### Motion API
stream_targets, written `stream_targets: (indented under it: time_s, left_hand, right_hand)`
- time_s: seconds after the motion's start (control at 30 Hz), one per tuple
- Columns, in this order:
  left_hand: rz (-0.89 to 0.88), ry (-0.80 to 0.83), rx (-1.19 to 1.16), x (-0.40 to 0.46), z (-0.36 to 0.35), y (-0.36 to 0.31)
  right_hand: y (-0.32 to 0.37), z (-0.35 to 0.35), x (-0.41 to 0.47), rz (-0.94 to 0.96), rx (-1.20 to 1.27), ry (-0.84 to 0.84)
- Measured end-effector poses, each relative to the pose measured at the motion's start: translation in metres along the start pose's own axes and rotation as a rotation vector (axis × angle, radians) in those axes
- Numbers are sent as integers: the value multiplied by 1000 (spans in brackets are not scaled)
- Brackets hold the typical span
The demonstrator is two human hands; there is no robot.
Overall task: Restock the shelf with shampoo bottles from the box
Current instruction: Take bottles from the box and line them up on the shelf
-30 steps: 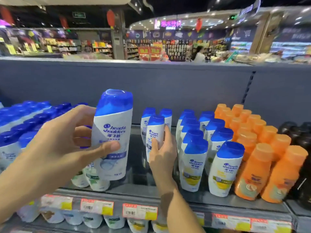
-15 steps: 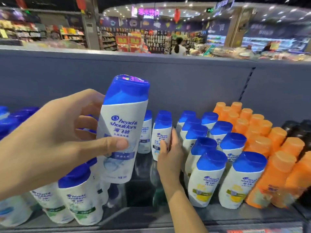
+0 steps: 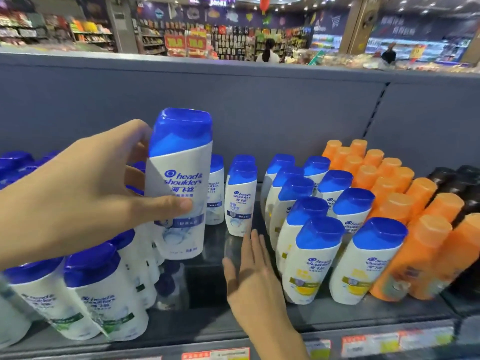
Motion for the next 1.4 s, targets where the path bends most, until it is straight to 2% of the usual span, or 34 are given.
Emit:
stream_targets:
  time_s: [0.03, 0.13, 0.27, 0.37, 0.6, 0.8, 0.97, 1.07, 1.13, 1.23, 1.4]
  left_hand:
    - [32, 77, 22, -1, -13, -9]
    - [-12, 93, 169, 26, -25, -9]
    - [-76, 222, 325, 50, -46, -10]
    - [-102, 278, 424, 65, -66, -6]
    - [15, 395, 511, 90, -102, 19]
    - [-38, 299, 491, 100, -106, 27]
    - [-120, 259, 464, 104, -103, 24]
    - [-271, 182, 683, 99, -102, 22]
    - [-359, 117, 853, 98, -101, 20]
    - [-335, 125, 876, 100, -97, 21]
    - [-253, 73, 689, 103, -96, 26]
  right_hand:
    - [0, -1, -5, -20, -56, 62]
    - [-5, -10, -13, -3, -228, 153]
    - [1, -2, -11, 52, -222, 144]
    - [2, 1, -9, 85, -185, 241]
    - [0, 0, -10, 66, -209, 235]
    - [2, 1, -11, 67, -250, 120]
    - [0, 1, -11, 55, -219, 206]
    - [0, 0, -11, 66, -204, 125]
    - [2, 2, -10, 56, -180, 151]
    - [6, 7, -9, 32, -148, 228]
    - [2, -2, -10, -53, -197, 243]
Point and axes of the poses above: each hand's wrist, its own x-axis towards the middle knuckle, its own z-axis out of the back of the hand, y = z × x, the point moved 4 cm from there along x, towards the middle knuckle, and after that the axes turned 6 degrees about z, right-handed, at the moved point
